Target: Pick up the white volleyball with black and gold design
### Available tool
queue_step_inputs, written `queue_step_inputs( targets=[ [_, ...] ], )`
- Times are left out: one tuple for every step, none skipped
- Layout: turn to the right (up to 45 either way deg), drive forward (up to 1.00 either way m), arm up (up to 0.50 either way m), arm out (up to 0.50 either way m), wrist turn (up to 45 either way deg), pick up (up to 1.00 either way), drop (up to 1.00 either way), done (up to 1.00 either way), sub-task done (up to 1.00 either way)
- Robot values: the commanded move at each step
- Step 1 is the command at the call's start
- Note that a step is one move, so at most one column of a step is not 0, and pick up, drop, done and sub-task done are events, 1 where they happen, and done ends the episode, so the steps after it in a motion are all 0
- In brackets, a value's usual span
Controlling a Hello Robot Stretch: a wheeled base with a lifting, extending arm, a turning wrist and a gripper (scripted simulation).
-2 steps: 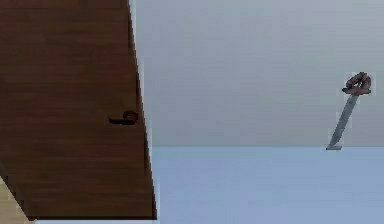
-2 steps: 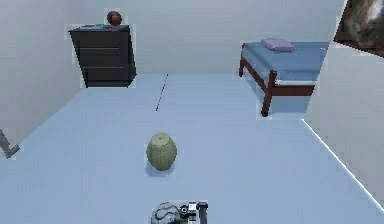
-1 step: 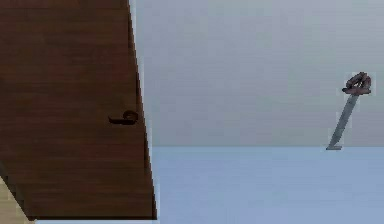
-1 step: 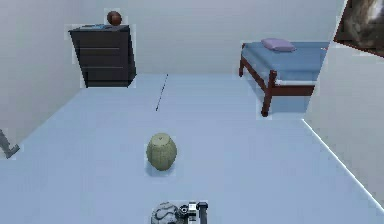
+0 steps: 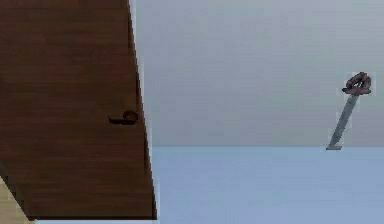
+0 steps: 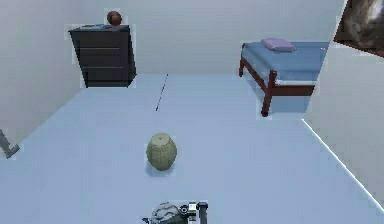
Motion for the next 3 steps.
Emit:
queue_step_inputs(
  targets=[
    [0.0, 0.00, 0.00, 0.00, 45.0, 0.00, 0.00, 0.00, 0.00],
    [0.0, 0.00, 0.00, 0.00, 9.0, 0.00, 0.00, 0.00, 0.00],
    [0.0, 0.00, -0.30, 0.00, 0.0, 0.00, 0.00, 0.00, 0.00]
  ],
)
